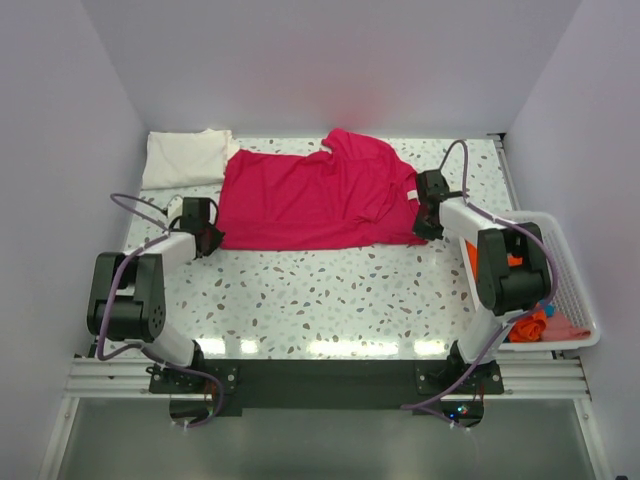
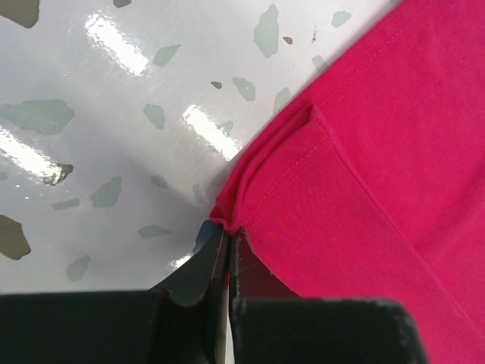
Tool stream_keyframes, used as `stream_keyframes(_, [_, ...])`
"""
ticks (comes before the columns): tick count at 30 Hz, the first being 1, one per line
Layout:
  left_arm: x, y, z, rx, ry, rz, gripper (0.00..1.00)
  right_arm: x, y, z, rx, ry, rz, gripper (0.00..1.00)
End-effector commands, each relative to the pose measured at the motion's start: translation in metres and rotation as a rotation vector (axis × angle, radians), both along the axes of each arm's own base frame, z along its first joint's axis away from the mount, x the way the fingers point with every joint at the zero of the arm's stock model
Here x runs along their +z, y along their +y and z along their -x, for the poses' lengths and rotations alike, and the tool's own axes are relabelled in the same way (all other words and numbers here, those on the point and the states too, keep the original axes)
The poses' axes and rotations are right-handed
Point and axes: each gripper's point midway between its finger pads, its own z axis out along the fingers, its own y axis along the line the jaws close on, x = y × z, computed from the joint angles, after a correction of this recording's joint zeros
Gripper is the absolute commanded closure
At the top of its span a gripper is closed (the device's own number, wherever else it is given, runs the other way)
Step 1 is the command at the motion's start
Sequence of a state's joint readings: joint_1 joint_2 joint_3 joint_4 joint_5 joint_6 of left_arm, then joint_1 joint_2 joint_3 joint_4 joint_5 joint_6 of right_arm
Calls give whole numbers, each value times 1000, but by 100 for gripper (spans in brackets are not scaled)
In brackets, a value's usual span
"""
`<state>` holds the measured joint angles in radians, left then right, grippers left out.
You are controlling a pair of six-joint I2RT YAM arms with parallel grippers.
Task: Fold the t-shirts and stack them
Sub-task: Fold the tshirt
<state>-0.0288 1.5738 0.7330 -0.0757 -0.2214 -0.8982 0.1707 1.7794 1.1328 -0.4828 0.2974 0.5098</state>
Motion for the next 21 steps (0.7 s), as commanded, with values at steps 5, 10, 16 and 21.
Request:
stream_keyframes(5, [54,27,-5,88,-35,-118,100,68,-12,-6,5,-106,22,100])
stream_keyframes(10, [72,41,8,120,-43,-164,100,95,-21,17,7,-131,17,100])
stream_keyframes(16, [70,46,41,143,0,-175,100,92,-12,59,30,-102,-60,100])
stream_keyframes(21, [59,45,76,159,14,-156,100,93,3,97,35,-119,-175,100])
